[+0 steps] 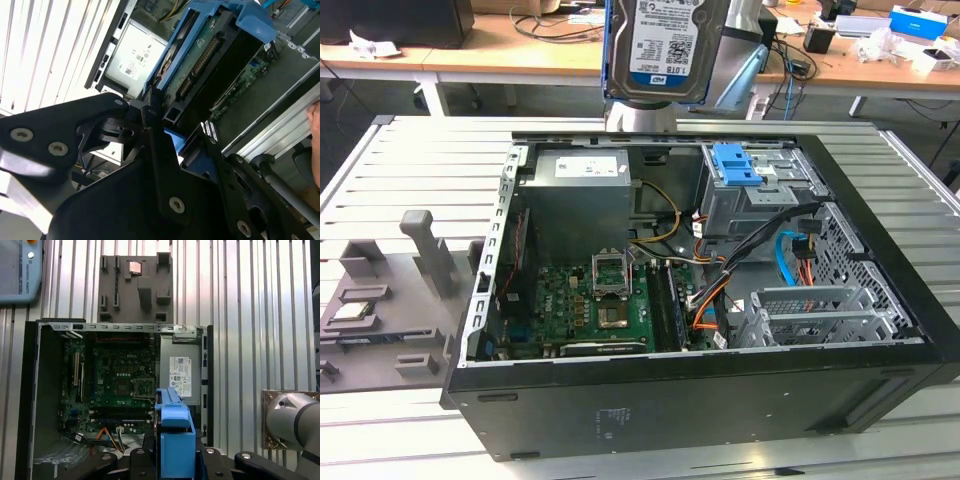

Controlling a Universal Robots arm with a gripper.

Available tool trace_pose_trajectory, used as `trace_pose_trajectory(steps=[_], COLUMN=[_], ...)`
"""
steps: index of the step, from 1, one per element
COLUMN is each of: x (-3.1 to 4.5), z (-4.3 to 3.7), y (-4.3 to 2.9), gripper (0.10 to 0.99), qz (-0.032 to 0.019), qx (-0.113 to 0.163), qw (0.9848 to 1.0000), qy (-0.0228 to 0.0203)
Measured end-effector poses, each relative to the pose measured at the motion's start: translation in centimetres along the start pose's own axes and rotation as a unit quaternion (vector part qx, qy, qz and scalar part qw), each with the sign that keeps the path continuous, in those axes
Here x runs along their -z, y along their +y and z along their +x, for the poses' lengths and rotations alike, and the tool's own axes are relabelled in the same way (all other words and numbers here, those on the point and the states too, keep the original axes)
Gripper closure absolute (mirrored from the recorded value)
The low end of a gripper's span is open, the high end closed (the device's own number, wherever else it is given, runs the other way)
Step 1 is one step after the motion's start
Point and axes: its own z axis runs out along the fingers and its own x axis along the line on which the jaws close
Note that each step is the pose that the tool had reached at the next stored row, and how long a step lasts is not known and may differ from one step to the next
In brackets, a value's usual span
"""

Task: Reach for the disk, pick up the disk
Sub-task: 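Pick up the disk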

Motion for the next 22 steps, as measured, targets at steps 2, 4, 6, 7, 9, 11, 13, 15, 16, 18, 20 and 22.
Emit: trace_pose_trajectory(steps=[2,4,6,7,9,11,13,15,16,18,20,22], x=[0.05,0.17,0.24,0.28,0.34,0.37,0.37,0.36,0.34,0.09,-0.39,-0.81], z=[0.01,0.03,0.04,0.05,0.06,0.06,0.07,0.31,0.55,1.35,1.57,1.63], y=[-0.53,-1.72,-2.46,-2.79,-3.4,-3.64,-3.64,-3.64,-3.64,-3.65,-3.69,-3.73], gripper=[0.722,0.722,0.722,0.722,0.722,0.722,0.722,0.722,0.722,0.722,0.722,0.722], qz=[-0.0008,-0.0026,-0.0036,-0.0042,-0.0052,-0.0055,-0.0055,-0.0053,-0.0052,-0.0051,-0.0052,-0.0052], qx=[0.0,0.0,0.0,0.0,0.0,0.0,0.0,0.001,0.001,0.002,0.002,0.002], qw=[1.0,1.0,1.0,1.0,1.0,1.0,1.0,0.9999,0.9999,0.9998,0.9998,0.9998], qy=[0.0,0.0,-0.0002,-0.0001,-0.0001,-0.0001,-0.0004,-0.0086,-0.0128,-0.0179,-0.0177,-0.0179])
